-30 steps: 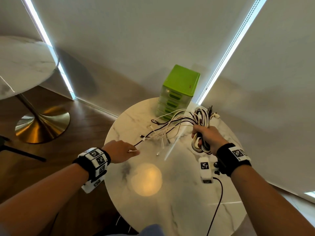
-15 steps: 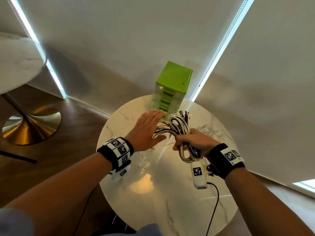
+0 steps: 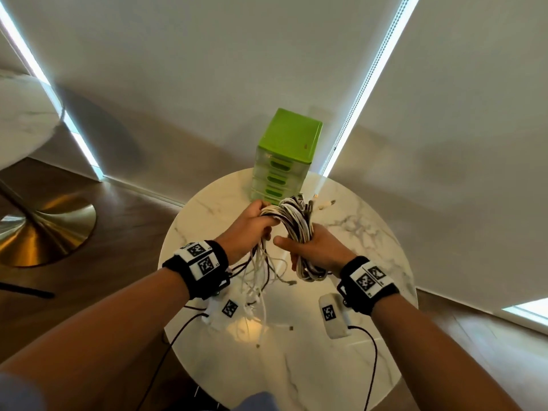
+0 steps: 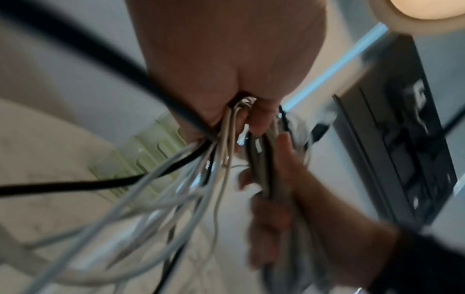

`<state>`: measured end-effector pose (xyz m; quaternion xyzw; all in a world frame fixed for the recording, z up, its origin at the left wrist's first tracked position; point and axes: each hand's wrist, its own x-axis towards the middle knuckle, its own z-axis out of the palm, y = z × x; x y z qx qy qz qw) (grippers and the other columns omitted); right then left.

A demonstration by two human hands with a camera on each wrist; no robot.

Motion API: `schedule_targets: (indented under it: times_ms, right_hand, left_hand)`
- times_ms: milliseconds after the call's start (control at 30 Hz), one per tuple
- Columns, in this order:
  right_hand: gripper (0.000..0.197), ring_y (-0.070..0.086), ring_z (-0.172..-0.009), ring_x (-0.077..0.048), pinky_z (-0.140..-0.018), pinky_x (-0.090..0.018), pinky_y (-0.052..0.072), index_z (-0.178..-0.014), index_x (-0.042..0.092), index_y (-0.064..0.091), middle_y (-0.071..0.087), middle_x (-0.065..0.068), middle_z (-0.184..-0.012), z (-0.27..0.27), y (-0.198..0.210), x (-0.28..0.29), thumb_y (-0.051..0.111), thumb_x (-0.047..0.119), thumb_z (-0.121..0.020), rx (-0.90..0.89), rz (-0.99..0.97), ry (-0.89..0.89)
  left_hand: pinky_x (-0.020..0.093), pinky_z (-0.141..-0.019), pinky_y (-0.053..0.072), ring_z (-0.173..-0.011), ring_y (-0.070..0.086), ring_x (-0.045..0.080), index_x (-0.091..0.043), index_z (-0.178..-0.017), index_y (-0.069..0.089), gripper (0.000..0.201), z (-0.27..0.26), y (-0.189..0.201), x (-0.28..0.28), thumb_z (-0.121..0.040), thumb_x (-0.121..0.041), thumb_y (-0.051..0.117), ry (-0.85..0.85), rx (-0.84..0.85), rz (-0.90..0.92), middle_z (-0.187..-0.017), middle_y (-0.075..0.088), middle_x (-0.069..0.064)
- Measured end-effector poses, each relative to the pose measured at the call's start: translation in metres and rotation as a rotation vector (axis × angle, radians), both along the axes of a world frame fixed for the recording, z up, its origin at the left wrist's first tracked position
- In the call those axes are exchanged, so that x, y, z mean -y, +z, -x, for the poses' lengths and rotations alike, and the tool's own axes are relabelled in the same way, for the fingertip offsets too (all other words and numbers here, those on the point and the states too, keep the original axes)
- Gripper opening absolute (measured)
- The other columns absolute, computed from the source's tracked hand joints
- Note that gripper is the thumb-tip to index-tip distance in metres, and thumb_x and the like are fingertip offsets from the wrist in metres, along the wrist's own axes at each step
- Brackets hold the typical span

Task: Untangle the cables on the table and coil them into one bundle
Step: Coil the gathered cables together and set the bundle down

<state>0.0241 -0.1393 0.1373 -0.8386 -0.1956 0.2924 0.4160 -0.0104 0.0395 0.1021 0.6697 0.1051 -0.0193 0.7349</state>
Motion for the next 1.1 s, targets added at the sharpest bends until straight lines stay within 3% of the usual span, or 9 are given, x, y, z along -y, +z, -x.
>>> schedule_targets:
  times_ms: [167, 367, 467, 600, 700, 800, 867, 933, 1100]
  right_hand:
    - [0.037, 0.073, -0.076, -0.02, -0.082, -0.037, 0.061, -0.095, 0.018, 0.072, 0.076, -0.009, -0.085, 0.001, -0.021, -0.014, 0.086, 0.045, -0.075, -0.052, -0.061, 0.038]
    - [0.04, 0.071, -0.094, -0.014, -0.09, -0.035, 0.057, -0.097, 0.033, 0.074, 0.076, 0.005, -0.095, -0.009, -0.031, -0.024, 0.089, 0.048, -0.064, -0.02, -0.013, 0.017]
    - [0.034, 0.069, -0.094, -0.014, -0.085, -0.03, 0.056, -0.094, 0.038, 0.069, 0.074, 0.002, -0.099, -0.007, -0.03, -0.03, 0.085, 0.023, -0.069, 0.093, -0.073, -0.047]
    - [0.042, 0.068, -0.096, -0.017, -0.086, -0.042, 0.058, -0.096, 0.039, 0.069, 0.073, -0.002, -0.098, -0.007, -0.032, -0.031, 0.08, 0.018, -0.061, 0.157, -0.23, -0.123]
    - [0.038, 0.069, -0.099, -0.022, -0.092, -0.048, 0.057, -0.1, 0.027, 0.07, 0.074, -0.009, -0.102, -0.006, -0.033, -0.029, 0.078, 0.001, -0.074, 0.02, -0.324, -0.179]
    - [0.035, 0.071, -0.101, -0.026, -0.093, -0.046, 0.057, -0.104, 0.022, 0.071, 0.075, -0.011, -0.102, -0.007, -0.035, -0.026, 0.076, -0.001, -0.079, -0.028, -0.401, -0.199]
    - [0.025, 0.072, -0.092, -0.033, -0.088, -0.05, 0.058, -0.103, 0.012, 0.071, 0.075, -0.015, -0.094, -0.007, -0.036, -0.023, 0.072, -0.002, -0.082, -0.033, -0.415, -0.213]
    - [0.017, 0.071, -0.084, -0.035, -0.084, -0.052, 0.059, -0.099, 0.006, 0.071, 0.074, -0.018, -0.087, -0.009, -0.037, -0.02, 0.068, -0.002, -0.084, -0.019, -0.406, -0.239]
    - [0.012, 0.068, -0.07, -0.012, -0.066, -0.034, 0.056, -0.085, 0.016, 0.071, 0.072, -0.01, -0.077, -0.007, -0.032, -0.02, 0.068, 0.004, -0.086, 0.099, -0.31, -0.104]
  left_hand:
    - [0.026, -0.064, 0.044, -0.075, 0.052, 0.015, -0.012, -0.097, 0.049, 0.025, 0.0, 0.009, 0.006, -0.09, 0.012, 0.046, 0.104, -0.033, 0.138, -0.082, 0.057, 0.003]
    - [0.035, -0.08, 0.043, -0.088, 0.053, 0.02, -0.014, -0.092, 0.048, 0.026, -0.001, 0.015, 0.017, -0.084, 0.01, 0.046, 0.179, -0.034, 0.197, -0.087, 0.059, 0.005]
    - [0.038, -0.09, 0.048, -0.099, 0.061, 0.025, -0.013, -0.093, 0.048, 0.027, -0.003, 0.019, 0.022, -0.069, -0.002, 0.053, 0.185, 0.003, 0.254, -0.099, 0.064, 0.016]
    - [0.028, -0.077, 0.047, -0.085, 0.054, 0.017, -0.013, -0.09, 0.045, 0.024, -0.006, 0.022, 0.026, -0.078, 0.008, 0.048, 0.173, 0.066, 0.302, -0.085, 0.056, 0.005]
    - [0.022, -0.071, 0.047, -0.082, 0.051, 0.014, -0.013, -0.091, 0.043, 0.03, -0.005, 0.031, 0.029, -0.086, 0.016, 0.04, 0.122, 0.105, 0.267, -0.085, 0.051, 0.004]
    - [0.021, -0.078, 0.043, -0.094, 0.046, 0.013, -0.016, -0.095, 0.045, 0.023, -0.007, 0.04, 0.031, -0.076, -0.003, 0.049, 0.078, 0.139, 0.104, -0.098, 0.047, 0.003]
    - [0.02, -0.083, 0.041, -0.105, 0.042, 0.014, -0.022, -0.101, 0.049, 0.037, -0.009, 0.043, 0.025, -0.065, -0.014, 0.051, 0.062, 0.119, -0.067, -0.109, 0.043, -0.002]
    - [0.023, -0.083, 0.048, -0.106, 0.051, 0.014, -0.027, -0.122, 0.044, 0.058, -0.009, 0.039, 0.019, -0.068, -0.01, 0.055, -0.049, 0.118, 0.038, -0.122, 0.044, 0.003]
    - [0.038, -0.108, 0.045, -0.137, 0.047, 0.023, -0.048, -0.141, 0.022, 0.105, -0.002, 0.022, 0.023, -0.062, -0.028, 0.089, -0.121, 0.121, 0.034, -0.154, 0.031, 0.001]
